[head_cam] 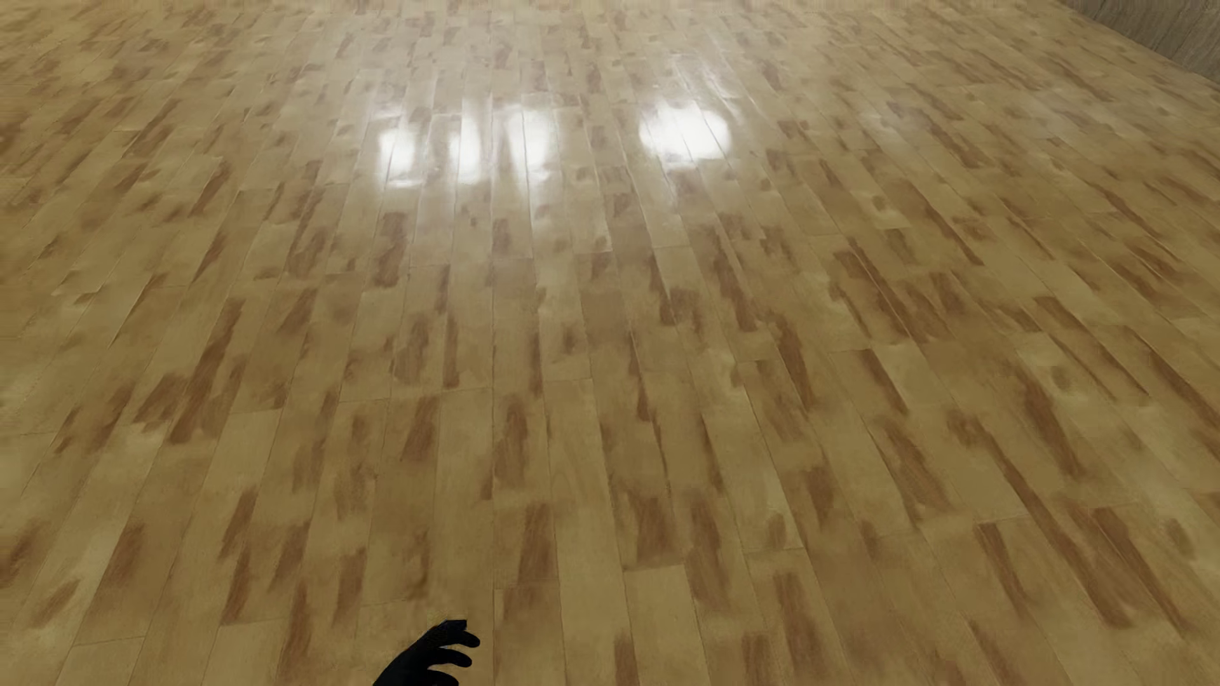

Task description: Move forward

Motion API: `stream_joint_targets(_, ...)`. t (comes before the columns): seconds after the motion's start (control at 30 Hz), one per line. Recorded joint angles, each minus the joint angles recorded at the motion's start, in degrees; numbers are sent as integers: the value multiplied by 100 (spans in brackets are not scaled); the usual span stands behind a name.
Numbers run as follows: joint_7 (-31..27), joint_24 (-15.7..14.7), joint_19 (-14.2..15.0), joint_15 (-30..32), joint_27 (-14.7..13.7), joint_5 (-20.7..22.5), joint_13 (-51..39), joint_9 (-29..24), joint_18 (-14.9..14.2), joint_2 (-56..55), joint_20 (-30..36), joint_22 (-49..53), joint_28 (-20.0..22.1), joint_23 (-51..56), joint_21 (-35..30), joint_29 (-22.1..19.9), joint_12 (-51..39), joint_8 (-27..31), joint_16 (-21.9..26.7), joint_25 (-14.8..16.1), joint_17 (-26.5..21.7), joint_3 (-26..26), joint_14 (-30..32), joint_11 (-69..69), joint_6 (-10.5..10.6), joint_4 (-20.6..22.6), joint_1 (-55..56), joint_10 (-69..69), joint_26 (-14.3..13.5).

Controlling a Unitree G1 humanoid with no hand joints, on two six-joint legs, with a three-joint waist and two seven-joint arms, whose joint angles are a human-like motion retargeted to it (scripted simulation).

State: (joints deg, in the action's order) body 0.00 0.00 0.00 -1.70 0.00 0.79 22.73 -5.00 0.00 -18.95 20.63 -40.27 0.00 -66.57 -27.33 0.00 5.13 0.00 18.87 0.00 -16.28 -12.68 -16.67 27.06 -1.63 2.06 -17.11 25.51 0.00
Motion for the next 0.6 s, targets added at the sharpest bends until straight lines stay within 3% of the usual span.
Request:
stream_joint_targets(0.07, 0, 0, 0, 373, 0, 250, -166, 87, 0, 206, 347, -631, 0, 361, 513, 0, 555, 0, -168, 0, -103, 269, 908, 343, 279, -212, 92, 684, 0)
stream_joint_targets(0.13, 0, 0, 0, -25, 0, 482, -342, 84, 0, 732, 790, -1523, 0, 888, 922, 0, 1033, 0, -218, 0, -307, 551, 2041, 431, 497, -396, 730, 2090, 0)
stream_joint_targets(0.17, 0, 0, 0, -271, 0, 600, -472, 46, 0, 1045, 997, -1932, 0, 1111, 1101, 0, 1212, 0, -193, 0, -430, 662, 2261, 386, 590, -472, 1222, 2988, 0)
stream_joint_targets(0.23, 0, 0, 0, -648, 0, 791, -846, -37, 0, 1597, 1124, -2527, 0, 1283, 1480, 0, 1536, 0, -96, 0, -658, 952, 1983, 270, 694, -476, 2258, 4564, 0)
stream_joint_targets(0.3, 0, 0, 0, -893, 0, 877, -1271, -86, 0, 2053, 1024, -2809, 0, 1239, 1794, 0, 1849, 0, 27, 0, -845, 1362, 1745, 187, 713, -370, 3090, 4943, 0)
stream_joint_targets(0.37, 0, 0, 0, -1101, 0, 929, -1581, -116, 0, 2486, 953, -2811, 0, 1323, 2027, 0, 2110, 0, 115, 0, -1012, 1738, 1849, 102, 758, -287, 3597, 3922, 0)
stream_joint_targets(0.47, 0, 0, 0, -1545, 0, 1018, -1760, -64, 0, 3116, 747, -2450, 0, 1754, 2157, 0, 2418, 0, 57, 0, -1235, 2170, 1934, -102, 885, -265, 3748, 1250, 0)
stream_joint_targets(0.53, 0, 0, 0, -1895, 0, 1076, -1798, 62, 0, 3383, 597, -2142, 0, 1994, 2191, 0, 2579, 0, -139, 0, -1311, 2357, 1325, -165, 997, -367, 3713, -97, 0)
stream_joint_targets(0.6, 0, 0, 0, -2094, 0, 1082, -1796, 182, 0, 3489, 643, -2066, 0, 2026, 2228, 0, 2566, 0, -357, 0, -1217, 2436, 578, -94, 1038, -519, 3714, -584, 0)
